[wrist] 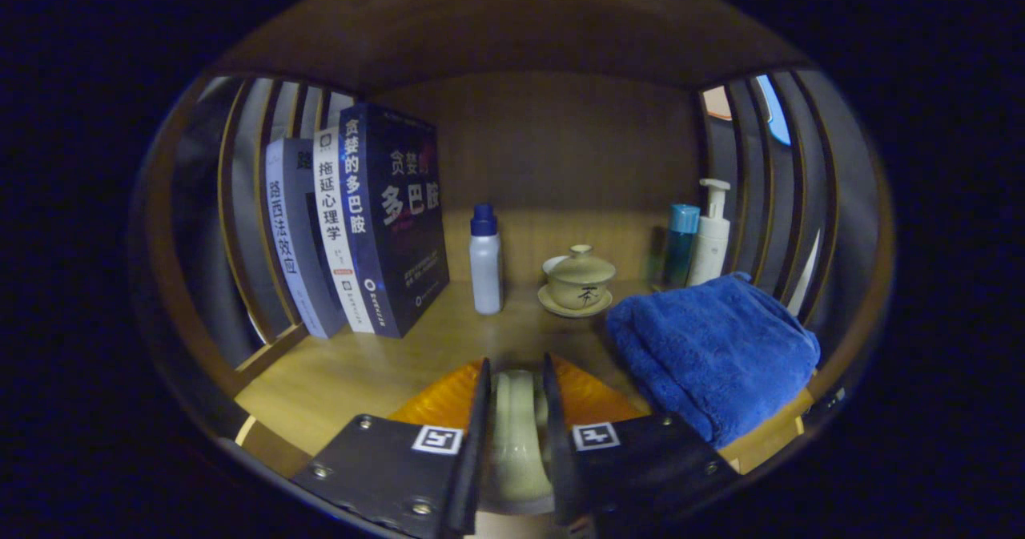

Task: Pull open the drawer, take out the items inside it, and place them on the countertop above the cabinet.

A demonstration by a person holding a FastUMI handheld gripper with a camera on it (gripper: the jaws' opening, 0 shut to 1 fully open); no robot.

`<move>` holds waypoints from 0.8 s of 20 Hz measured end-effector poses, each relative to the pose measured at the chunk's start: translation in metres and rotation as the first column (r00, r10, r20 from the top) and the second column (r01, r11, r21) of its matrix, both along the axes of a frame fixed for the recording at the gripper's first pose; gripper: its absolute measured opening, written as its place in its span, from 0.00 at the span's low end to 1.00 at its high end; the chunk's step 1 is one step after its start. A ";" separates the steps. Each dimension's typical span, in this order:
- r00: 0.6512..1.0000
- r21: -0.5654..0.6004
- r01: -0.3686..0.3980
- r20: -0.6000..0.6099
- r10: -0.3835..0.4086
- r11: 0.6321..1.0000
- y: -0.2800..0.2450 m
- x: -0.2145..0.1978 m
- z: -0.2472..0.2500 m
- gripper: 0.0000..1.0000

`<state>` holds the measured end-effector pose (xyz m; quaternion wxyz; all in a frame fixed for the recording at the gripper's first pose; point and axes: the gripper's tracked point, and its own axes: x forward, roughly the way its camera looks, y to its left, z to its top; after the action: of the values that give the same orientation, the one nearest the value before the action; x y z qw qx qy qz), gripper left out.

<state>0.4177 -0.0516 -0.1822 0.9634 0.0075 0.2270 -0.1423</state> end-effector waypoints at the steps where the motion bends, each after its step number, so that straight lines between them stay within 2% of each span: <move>1: 1.000 -0.016 -0.009 0.020 0.009 1.000 -0.001 -0.003 0.009 0.44; 2: 0.999 -0.029 -0.017 0.032 0.018 0.999 0.000 -0.007 0.016 0.44; 6: 0.996 -0.001 -0.052 0.076 0.052 0.999 0.009 -0.038 0.041 0.76; 8: 0.991 0.031 -0.091 0.101 0.087 0.995 0.022 -0.061 0.053 0.81; 12: 0.981 0.069 -0.125 0.155 0.113 0.990 0.039 -0.116 0.069 1.00; 16: 0.969 0.042 -0.139 0.211 0.127 0.989 0.057 -0.174 0.072 1.00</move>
<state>0.2435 0.0050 -0.1100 0.9886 0.0342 0.1291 -0.0694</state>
